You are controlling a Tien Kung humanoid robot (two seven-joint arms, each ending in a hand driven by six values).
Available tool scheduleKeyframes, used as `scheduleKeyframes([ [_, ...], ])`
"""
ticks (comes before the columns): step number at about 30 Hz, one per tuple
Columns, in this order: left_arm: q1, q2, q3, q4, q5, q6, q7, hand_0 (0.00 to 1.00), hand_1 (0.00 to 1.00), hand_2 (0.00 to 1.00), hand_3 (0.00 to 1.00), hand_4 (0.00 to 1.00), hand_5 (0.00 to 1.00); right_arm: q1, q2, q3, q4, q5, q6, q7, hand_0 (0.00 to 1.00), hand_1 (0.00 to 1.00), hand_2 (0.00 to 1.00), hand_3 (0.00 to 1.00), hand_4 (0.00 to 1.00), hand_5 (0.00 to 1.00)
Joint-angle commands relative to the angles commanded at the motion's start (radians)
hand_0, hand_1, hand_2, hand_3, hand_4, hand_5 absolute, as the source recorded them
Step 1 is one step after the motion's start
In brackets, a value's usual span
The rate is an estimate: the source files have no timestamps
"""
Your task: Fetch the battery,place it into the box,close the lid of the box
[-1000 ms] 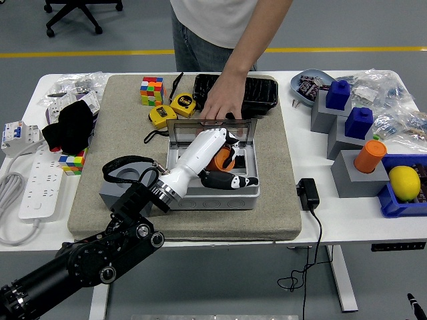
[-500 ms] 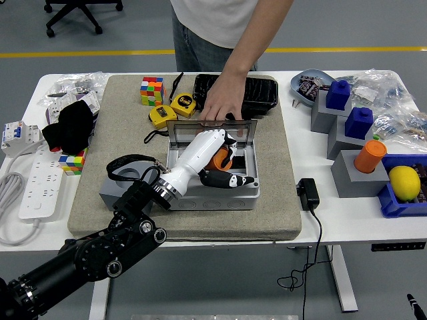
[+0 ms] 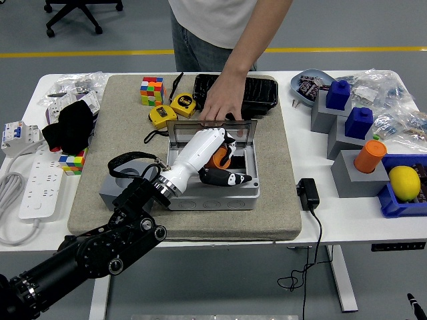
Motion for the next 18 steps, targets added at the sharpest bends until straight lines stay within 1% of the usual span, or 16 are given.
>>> scheduleKeyframes([
  [3, 0.000, 0.001, -0.004, 0.000, 0.004, -0.006, -0.001, 0.086, 0.015, 0.048, 0.043, 0.998, 0.183, 0.000, 0.001, 0.000, 0.000, 0.001, 0.001, 0.000, 0.836, 0.745, 0.744, 0.802, 0.998, 0.998],
  [5, 0.001, 0.002, -0.006, 0.000, 0.011, -0.018, 0.004, 0.086, 0.015, 0.048, 0.043, 0.998, 0.183, -0.001, 0.002, 0.001, 0.000, 0.000, 0.001, 0.000, 0.836, 0.745, 0.744, 0.802, 0.998, 0.998],
  [6, 0.001, 0.002, -0.006, 0.000, 0.012, -0.021, 0.004, 0.167, 0.079, 0.114, 0.102, 0.998, 0.204, -0.001, 0.002, 0.000, 0.000, 0.001, 0.001, 0.000, 0.836, 0.745, 0.744, 0.801, 0.998, 0.998],
  [11, 0.003, 0.002, -0.011, -0.003, 0.026, -0.039, 0.011, 0.167, 0.079, 0.114, 0.102, 0.998, 0.204, 0.000, 0.000, 0.002, 0.000, 0.000, 0.001, 0.000, 0.836, 0.745, 0.744, 0.801, 0.998, 0.998],
  [12, 0.002, 0.002, -0.013, -0.003, 0.029, -0.041, 0.012, 0.342, 0.287, 0.279, 0.289, 0.998, 0.230, 0.000, 0.000, 0.001, 0.000, 0.001, 0.001, 0.000, 0.837, 0.745, 0.744, 0.801, 0.998, 0.998],
  [17, 0.001, 0.002, -0.016, -0.002, 0.035, -0.047, 0.013, 0.342, 0.287, 0.279, 0.289, 0.998, 0.230, 0.002, 0.001, -0.001, 0.000, 0.003, 0.002, 0.001, 0.837, 0.745, 0.744, 0.801, 0.998, 0.998],
  [18, 0.001, 0.002, -0.017, -0.001, 0.035, -0.048, 0.013, 0.433, 0.430, 0.439, 0.439, 0.998, 0.259, 0.002, 0.001, 0.000, 0.000, 0.003, 0.002, 0.001, 0.837, 0.745, 0.743, 0.801, 0.998, 0.998],
])
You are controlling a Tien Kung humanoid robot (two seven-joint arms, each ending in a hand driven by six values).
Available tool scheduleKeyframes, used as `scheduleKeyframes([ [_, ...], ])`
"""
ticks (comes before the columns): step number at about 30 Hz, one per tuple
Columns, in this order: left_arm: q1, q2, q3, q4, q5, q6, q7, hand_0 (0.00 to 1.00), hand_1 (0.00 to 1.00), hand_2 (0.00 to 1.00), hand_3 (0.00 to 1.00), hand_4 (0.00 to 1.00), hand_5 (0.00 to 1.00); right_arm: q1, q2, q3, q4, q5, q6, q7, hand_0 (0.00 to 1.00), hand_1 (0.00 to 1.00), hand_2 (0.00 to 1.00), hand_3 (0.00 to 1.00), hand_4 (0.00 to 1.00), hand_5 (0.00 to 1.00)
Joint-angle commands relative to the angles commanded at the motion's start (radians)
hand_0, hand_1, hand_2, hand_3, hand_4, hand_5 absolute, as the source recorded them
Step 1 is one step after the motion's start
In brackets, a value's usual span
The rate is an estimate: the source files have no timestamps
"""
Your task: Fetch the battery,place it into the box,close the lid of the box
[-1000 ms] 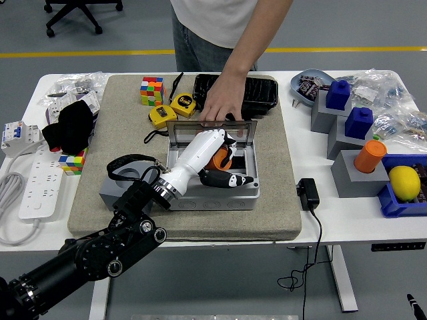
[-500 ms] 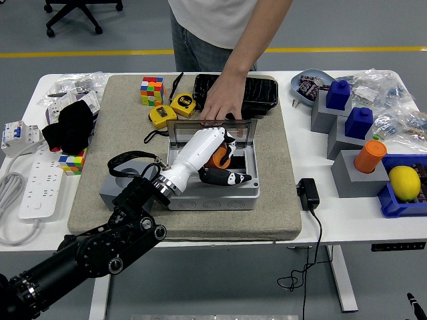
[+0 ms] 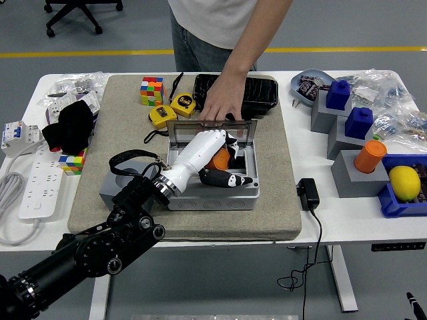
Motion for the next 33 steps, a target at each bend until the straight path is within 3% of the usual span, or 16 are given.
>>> scheduleKeyframes([
  [5, -0.001, 0.000, -0.003, -0.002, 0.004, -0.003, 0.001, 0.433, 0.430, 0.439, 0.439, 0.998, 0.259, -0.001, 0.000, 0.001, 0.000, 0.000, 0.001, -0.001, 0.837, 0.745, 0.743, 0.801, 0.998, 0.998],
  [6, -0.001, 0.000, -0.003, -0.002, 0.005, -0.004, 0.001, 0.490, 0.528, 0.510, 0.498, 0.998, 0.246, -0.001, 0.000, 0.001, 0.000, 0.000, 0.001, -0.001, 0.838, 0.745, 0.744, 0.802, 0.998, 0.998],
  [11, -0.001, 0.000, -0.003, -0.005, 0.009, -0.009, 0.002, 0.490, 0.528, 0.510, 0.498, 0.998, 0.246, -0.001, 0.000, 0.000, 0.000, 0.000, 0.001, 0.000, 0.838, 0.745, 0.744, 0.802, 0.998, 0.998],
  [12, -0.001, 0.001, -0.003, -0.006, 0.009, -0.010, 0.002, 0.544, 0.585, 0.519, 0.504, 0.998, 0.265, -0.001, 0.000, -0.001, 0.000, 0.001, 0.001, 0.000, 0.836, 0.744, 0.743, 0.802, 0.998, 0.998],
  [23, 0.003, 0.009, 0.006, -0.028, 0.017, -0.008, 0.001, 0.544, 0.584, 0.522, 0.504, 0.998, 0.287, -0.002, -0.001, 0.000, 0.000, 0.001, 0.001, 0.000, 0.837, 0.743, 0.743, 0.802, 0.998, 0.998],
  [24, 0.004, 0.011, 0.008, -0.032, 0.018, -0.006, 0.000, 0.517, 0.470, 0.454, 0.492, 0.998, 0.318, -0.002, 0.000, 0.000, 0.000, 0.000, 0.000, 0.000, 0.837, 0.742, 0.743, 0.802, 0.998, 0.998],
  [25, 0.005, 0.013, 0.009, -0.036, 0.020, -0.005, -0.001, 0.517, 0.470, 0.454, 0.492, 0.998, 0.318, -0.002, 0.000, 0.000, 0.000, 0.001, 0.000, 0.000, 0.837, 0.742, 0.743, 0.802, 0.998, 0.998],
  [33, 0.021, 0.043, 0.018, -0.138, 0.039, 0.010, -0.002, 0.509, 0.438, 0.412, 0.470, 0.998, 0.334, -0.006, 0.001, 0.002, 0.000, 0.000, 0.000, -0.001, 0.837, 0.742, 0.743, 0.802, 0.998, 0.998],
])
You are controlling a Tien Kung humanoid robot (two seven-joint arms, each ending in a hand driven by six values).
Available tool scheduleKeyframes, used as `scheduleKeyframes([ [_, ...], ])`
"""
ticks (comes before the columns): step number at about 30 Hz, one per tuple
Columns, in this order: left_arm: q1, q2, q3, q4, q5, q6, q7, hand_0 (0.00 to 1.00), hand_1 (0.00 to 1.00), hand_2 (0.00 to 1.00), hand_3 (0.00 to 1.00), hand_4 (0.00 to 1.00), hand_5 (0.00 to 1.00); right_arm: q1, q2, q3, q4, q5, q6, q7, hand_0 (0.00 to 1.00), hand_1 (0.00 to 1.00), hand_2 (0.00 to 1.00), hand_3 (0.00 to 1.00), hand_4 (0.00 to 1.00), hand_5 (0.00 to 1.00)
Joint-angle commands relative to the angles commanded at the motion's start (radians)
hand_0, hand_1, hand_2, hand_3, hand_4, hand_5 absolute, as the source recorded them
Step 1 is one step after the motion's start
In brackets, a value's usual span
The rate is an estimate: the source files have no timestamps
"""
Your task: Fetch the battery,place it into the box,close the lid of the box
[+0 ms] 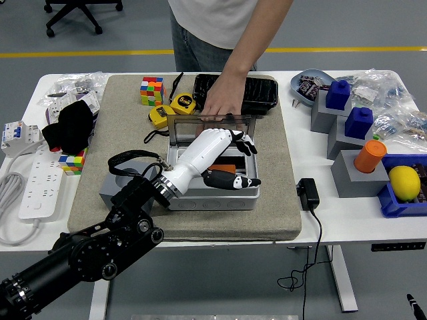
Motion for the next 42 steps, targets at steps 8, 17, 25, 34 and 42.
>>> scheduleKeyframes([
  [8, 0.008, 0.046, 0.007, -0.204, 0.035, 0.011, 0.013, 0.504, 0.421, 0.404, 0.468, 0.998, 0.338, 0.002, 0.000, 0.002, 0.000, 0.001, -0.001, 0.001, 0.837, 0.742, 0.744, 0.802, 0.998, 0.998],
  [17, -0.038, 0.049, -0.083, -0.315, 0.105, -0.042, 0.088, 0.694, 0.761, 0.702, 0.628, 0.998, 0.424, 0.005, 0.001, 0.006, 0.000, -0.003, 0.000, 0.001, 0.837, 0.742, 0.743, 0.801, 0.998, 0.998],
  [25, -0.082, 0.059, -0.147, -0.268, 0.201, -0.137, 0.183, 0.892, 0.930, 0.890, 0.827, 0.998, 0.551, 0.007, 0.000, 0.011, 0.000, -0.006, -0.001, 0.000, 0.836, 0.741, 0.742, 0.801, 0.998, 0.998],
  [34, -0.095, 0.059, -0.181, -0.231, 0.279, -0.242, 0.340, 0.998, 0.998, 0.998, 0.993, 0.998, 0.998, 0.009, -0.001, 0.014, 0.000, -0.010, -0.001, 0.000, 0.833, 0.741, 0.742, 0.800, 0.998, 0.998],
  [42, -0.103, 0.065, -0.216, -0.172, 0.360, -0.287, 0.444, 0.998, 0.998, 0.998, 0.976, 0.998, 0.998, 0.008, -0.002, 0.014, 0.000, -0.015, -0.001, -0.001, 0.836, 0.742, 0.742, 0.801, 0.998, 0.998],
])
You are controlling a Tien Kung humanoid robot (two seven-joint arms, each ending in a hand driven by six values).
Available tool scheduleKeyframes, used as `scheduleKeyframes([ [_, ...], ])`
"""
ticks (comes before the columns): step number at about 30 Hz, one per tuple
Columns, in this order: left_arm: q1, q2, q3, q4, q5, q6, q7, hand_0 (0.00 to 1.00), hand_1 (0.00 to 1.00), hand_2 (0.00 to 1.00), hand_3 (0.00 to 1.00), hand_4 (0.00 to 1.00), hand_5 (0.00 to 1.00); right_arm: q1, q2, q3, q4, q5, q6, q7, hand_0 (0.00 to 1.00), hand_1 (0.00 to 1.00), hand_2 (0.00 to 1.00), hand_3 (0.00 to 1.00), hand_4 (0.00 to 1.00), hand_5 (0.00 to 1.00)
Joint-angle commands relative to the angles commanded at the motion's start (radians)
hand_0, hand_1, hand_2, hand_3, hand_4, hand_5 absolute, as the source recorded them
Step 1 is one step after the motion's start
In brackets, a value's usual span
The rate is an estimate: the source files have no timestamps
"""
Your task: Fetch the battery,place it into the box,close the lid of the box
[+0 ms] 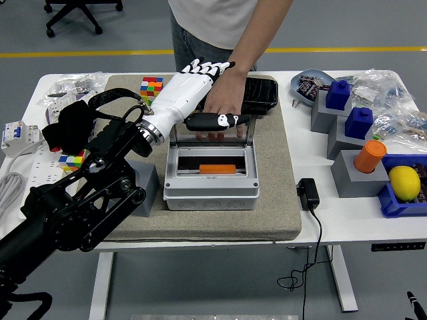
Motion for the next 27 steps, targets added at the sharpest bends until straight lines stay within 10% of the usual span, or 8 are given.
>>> scheduleKeyframes([
  [20, -0.028, 0.078, 0.080, -0.030, 0.071, -0.195, 0.124, 0.998, 0.882, 0.804, 0.778, 0.998, 0.998, 0.004, -0.007, 0.005, 0.000, -0.002, -0.001, 0.001, 0.835, 0.741, 0.743, 0.801, 0.998, 0.998],
  [21, -0.031, 0.082, 0.087, -0.033, 0.070, -0.195, 0.123, 0.918, 0.702, 0.710, 0.733, 0.998, 0.998, 0.004, -0.007, 0.005, 0.000, -0.002, -0.001, 0.001, 0.833, 0.741, 0.744, 0.801, 0.998, 0.998],
  [26, -0.031, 0.091, 0.094, -0.054, 0.063, -0.194, 0.121, 0.918, 0.702, 0.710, 0.733, 0.998, 0.998, 0.004, -0.008, 0.007, 0.000, -0.001, -0.002, 0.000, 0.833, 0.741, 0.744, 0.801, 0.998, 0.998],
  [27, -0.031, 0.091, 0.094, -0.058, 0.061, -0.195, 0.122, 0.679, 0.478, 0.621, 0.694, 0.998, 0.998, 0.004, -0.009, 0.008, 0.000, -0.002, -0.002, -0.001, 0.833, 0.743, 0.744, 0.801, 0.998, 0.998],
])
